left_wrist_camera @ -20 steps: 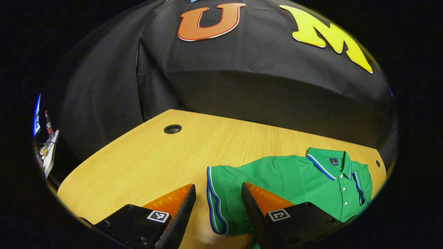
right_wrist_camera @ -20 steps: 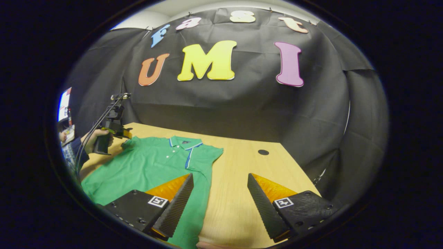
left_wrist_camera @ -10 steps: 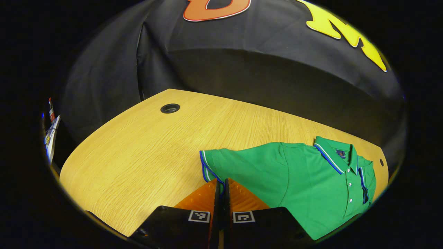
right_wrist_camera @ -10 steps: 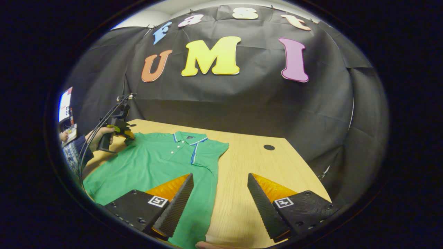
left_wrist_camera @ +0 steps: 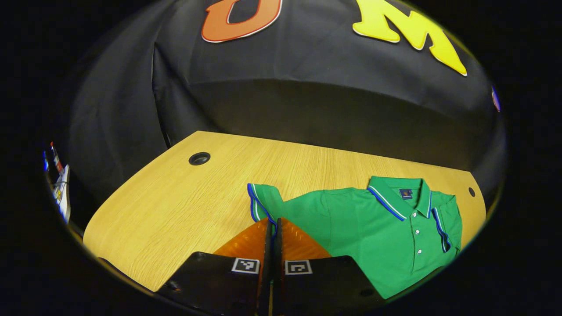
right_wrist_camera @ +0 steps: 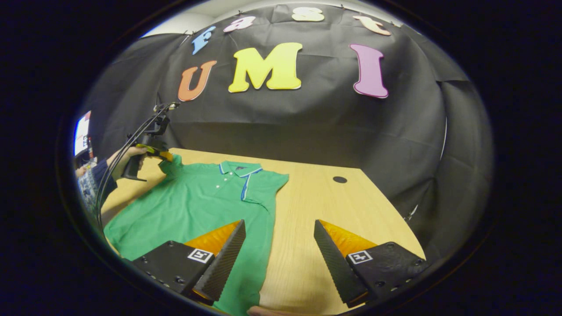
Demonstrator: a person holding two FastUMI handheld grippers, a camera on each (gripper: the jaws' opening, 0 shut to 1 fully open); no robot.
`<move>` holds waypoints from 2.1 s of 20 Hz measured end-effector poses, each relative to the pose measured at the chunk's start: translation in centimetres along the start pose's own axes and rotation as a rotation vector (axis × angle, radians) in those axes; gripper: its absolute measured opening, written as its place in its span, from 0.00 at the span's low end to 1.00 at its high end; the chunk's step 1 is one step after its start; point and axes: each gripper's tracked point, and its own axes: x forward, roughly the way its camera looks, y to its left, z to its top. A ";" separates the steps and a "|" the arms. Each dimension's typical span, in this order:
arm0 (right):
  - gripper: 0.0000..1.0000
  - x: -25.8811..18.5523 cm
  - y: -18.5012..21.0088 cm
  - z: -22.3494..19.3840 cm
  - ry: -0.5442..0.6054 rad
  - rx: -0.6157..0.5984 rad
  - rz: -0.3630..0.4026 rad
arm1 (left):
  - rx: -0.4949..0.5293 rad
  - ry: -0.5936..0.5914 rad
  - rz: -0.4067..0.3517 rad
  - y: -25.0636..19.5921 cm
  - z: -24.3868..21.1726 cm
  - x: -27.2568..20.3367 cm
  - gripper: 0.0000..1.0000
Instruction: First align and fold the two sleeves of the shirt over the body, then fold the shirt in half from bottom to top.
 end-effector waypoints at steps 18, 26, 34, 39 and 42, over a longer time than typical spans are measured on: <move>0.97 -2.1 0.9 -1.8 0.015 0.003 0.004 | 0.040 -0.104 -0.187 -12.8 3.5 -6.1 1.00; 0.95 -6.7 3.6 0.3 -0.086 -0.034 0.014 | 0.035 -0.241 -0.151 -8.3 3.2 -14.8 1.00; 0.95 -12.8 6.0 -2.1 -0.151 -0.069 0.005 | 0.055 -0.376 -0.121 -4.1 -3.0 -25.3 1.00; 0.97 -15.1 5.5 -3.6 -0.179 -0.064 -0.035 | 0.046 -0.391 -0.089 -2.3 -7.7 -29.4 1.00; 0.97 -15.8 5.4 -5.6 -0.181 -0.073 -0.043 | 0.057 -0.420 -0.084 -1.3 -10.2 -31.3 1.00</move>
